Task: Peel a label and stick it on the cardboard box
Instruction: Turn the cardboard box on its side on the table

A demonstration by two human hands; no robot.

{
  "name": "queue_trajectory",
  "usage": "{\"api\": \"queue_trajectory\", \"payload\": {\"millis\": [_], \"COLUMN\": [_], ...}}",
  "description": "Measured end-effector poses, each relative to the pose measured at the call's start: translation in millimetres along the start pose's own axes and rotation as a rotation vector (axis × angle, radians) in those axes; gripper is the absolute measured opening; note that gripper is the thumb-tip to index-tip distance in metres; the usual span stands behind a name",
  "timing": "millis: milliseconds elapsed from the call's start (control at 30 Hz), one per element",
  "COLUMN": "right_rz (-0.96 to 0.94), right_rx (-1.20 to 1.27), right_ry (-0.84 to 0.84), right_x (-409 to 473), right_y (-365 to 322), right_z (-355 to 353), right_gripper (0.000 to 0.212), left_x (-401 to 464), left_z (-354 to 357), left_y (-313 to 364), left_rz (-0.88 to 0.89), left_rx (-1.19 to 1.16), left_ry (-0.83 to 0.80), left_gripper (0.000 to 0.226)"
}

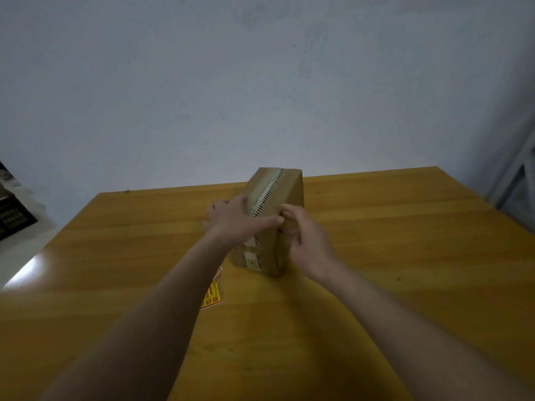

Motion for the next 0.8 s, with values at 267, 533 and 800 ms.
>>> {"api": "queue_trajectory", "payload": {"millis": [267, 533, 800], "right_rz": [-0.028, -0.114, -0.429], "right_rx": [-0.337, -0.638, -0.645], "right_ry": [0.151, 0.235, 0.218], "right_x": [0.3, -2.7, -14.9], "right_y": [5.5, 11.4, -7.8], "right_z": [-29.0, -33.1, -14.9], "right_gripper": [0.064, 0.054, 0.031], "left_x": [15.1, 20.4, -8.1], "left_z": [-4.7, -3.8, -31.6], "left_y": [13.7, 3.2, -26.4], "left_rz": [0.344, 0.525, 0.417], "left_rx": [0.378, 0.396, 0.003], "left_ry": [-0.263, -0.141, 0.212], "left_gripper": [0.112, 0.089, 0.057]}}
Point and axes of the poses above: each hand's wrist, its own x-axis towards the middle knuckle, its own z-axis out of the palm, y = z × x, the point moved 3 cm from there along x, towards the middle knuckle, and after that the axes turned 7 degrees about y, right-handed, at the moved point
